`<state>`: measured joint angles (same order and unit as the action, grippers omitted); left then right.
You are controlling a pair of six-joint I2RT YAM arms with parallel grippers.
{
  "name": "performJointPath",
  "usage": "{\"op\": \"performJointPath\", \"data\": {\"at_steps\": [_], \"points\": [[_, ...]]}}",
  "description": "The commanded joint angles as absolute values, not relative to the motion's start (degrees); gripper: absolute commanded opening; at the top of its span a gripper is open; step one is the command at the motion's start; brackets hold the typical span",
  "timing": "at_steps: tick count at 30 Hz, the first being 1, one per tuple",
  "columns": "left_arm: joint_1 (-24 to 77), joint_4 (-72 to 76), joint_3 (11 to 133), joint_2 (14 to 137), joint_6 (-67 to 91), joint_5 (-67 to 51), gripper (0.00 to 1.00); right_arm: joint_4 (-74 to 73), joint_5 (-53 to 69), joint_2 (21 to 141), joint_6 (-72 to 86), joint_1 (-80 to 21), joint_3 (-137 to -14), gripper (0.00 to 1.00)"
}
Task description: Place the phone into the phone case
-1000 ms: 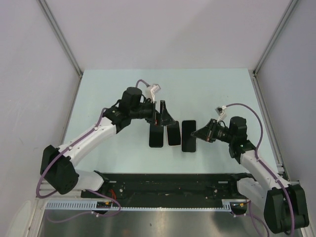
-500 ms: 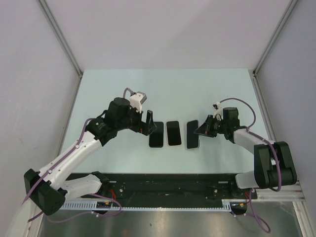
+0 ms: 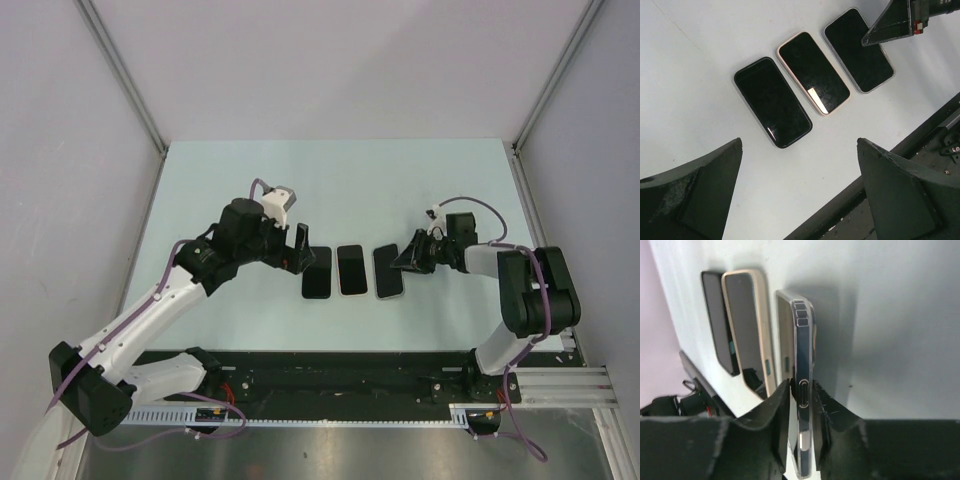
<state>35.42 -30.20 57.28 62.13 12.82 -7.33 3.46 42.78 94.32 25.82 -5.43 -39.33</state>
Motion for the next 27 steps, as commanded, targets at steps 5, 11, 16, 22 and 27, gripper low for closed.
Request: {"op": "performJointPath", "data": {"at_steps": [5, 11, 16, 22, 27], "points": [[35.2, -30.0, 57.3, 60.2, 10.4, -4.4, 1.00, -3.3, 31.0, 93.0, 22.2, -4.3, -42.2, 0.38], [35.2, -29.7, 57.1, 59.3, 10.4, -5.1, 1.00, -13.6, 24.4, 82.5, 20.8, -4.0, -43.7, 0.69], [35.2, -28.0, 56.1, 57.0, 10.3, -7.3, 1.00, -22.5, 21.4, 67.6, 20.7, -5.5, -43.8, 1.00], [35.2, -21.7, 53.7, 51.3, 10.6, -14.2, 1.00, -29.4, 12.6, 48.3, 26.2, -14.1, -43.7, 1.00], [35.2, -18.6, 51.6, 47.1, 11.2, -17.0, 1.00, -34.6, 11.7, 33.7, 30.9, -15.6, -43.6, 1.00]]}}
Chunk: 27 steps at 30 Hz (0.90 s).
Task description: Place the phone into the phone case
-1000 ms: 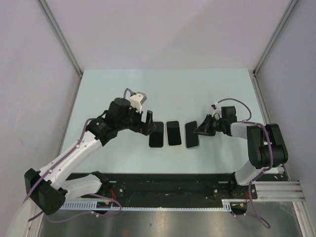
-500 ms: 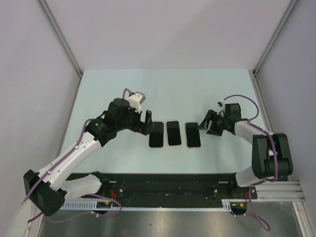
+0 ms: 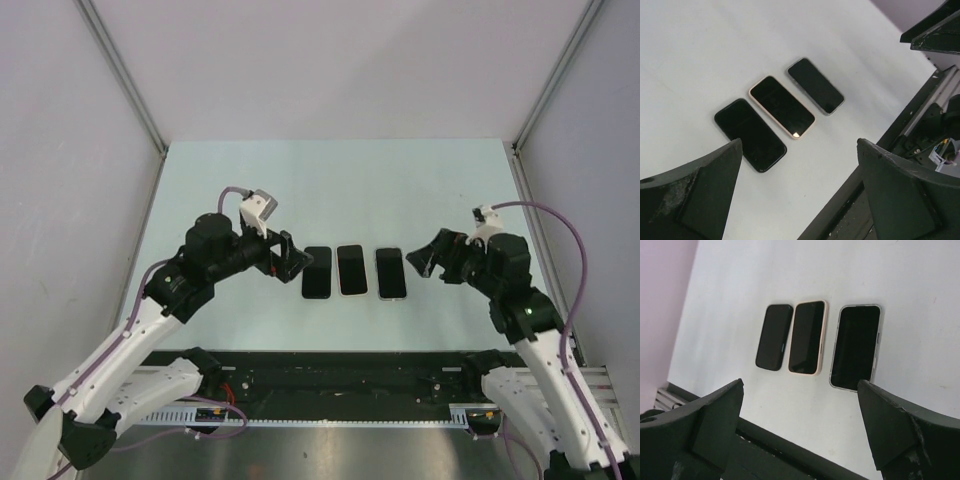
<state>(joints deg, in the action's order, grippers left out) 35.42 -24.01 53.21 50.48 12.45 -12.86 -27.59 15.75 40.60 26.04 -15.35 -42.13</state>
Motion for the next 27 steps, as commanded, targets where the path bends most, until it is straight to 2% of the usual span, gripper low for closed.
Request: {"op": "performJointPath", "data": {"at_steps": [1, 9, 27], "points": [[35.2, -17.2, 51.2, 45.3, 11.4, -17.3, 1.00, -35.1, 11.8, 32.0, 31.3, -15.7, -43.6, 1.00], [35.2, -12.7, 47.7, 39.5, 11.7, -16.1, 1.00, -35.1, 6.7, 19.3, 29.9, -15.6, -43.6, 1.00], [35.2, -13.4, 48.1, 39.9, 11.3, -15.9, 1.00, -33.4, 8.1, 20.1, 29.6, -15.7, -43.9, 1.00]]}}
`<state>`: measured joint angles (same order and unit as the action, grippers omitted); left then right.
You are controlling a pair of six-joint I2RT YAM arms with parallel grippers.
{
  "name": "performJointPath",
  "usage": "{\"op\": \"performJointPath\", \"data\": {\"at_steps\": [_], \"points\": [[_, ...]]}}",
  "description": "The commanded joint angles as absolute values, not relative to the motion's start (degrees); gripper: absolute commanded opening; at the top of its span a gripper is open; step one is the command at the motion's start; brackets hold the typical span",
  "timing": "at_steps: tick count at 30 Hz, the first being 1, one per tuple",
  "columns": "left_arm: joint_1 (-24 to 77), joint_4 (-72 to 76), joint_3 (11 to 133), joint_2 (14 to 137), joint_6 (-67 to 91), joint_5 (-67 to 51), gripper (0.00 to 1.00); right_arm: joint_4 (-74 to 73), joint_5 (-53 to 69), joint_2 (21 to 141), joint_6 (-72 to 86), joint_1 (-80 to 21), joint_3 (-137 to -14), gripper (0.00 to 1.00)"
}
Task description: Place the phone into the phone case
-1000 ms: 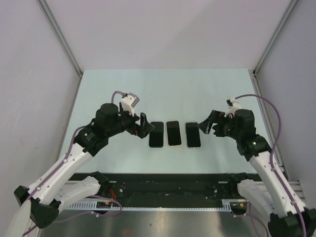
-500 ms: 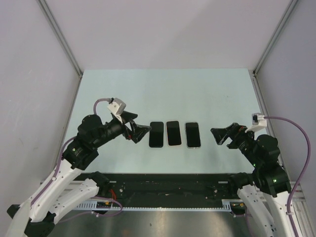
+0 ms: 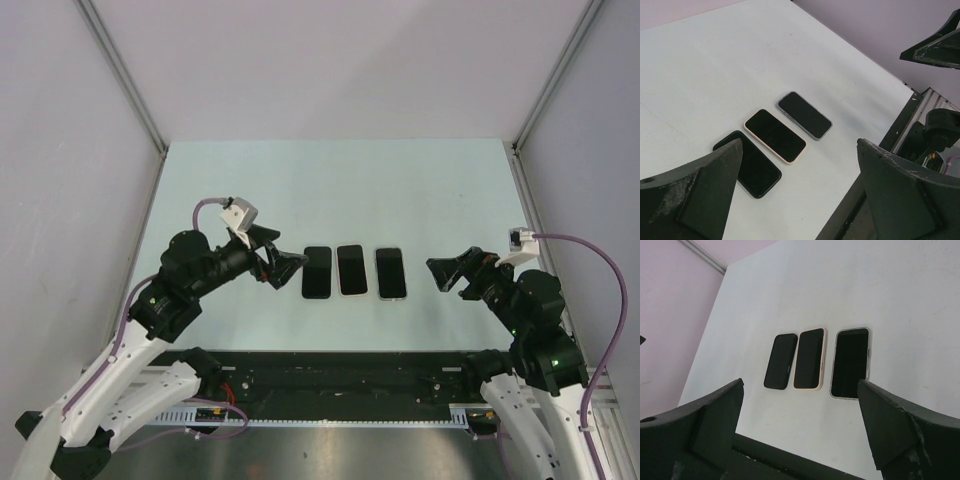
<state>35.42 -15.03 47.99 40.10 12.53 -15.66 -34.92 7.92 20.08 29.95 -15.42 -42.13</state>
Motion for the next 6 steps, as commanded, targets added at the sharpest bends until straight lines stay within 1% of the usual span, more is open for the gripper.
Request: {"op": "performJointPath", "data": {"at_steps": [1, 6], "points": [[35.2, -13.4, 48.1, 39.8, 11.3, -15.9, 1.00, -33.6, 7.9, 20.2, 29.9, -15.7, -43.9, 1.00], [35.2, -13.4, 48.1, 39.7, 11.2, -15.4, 1.00, -33.7, 8.0, 20.9, 30.1, -15.7, -43.9, 1.00]]}}
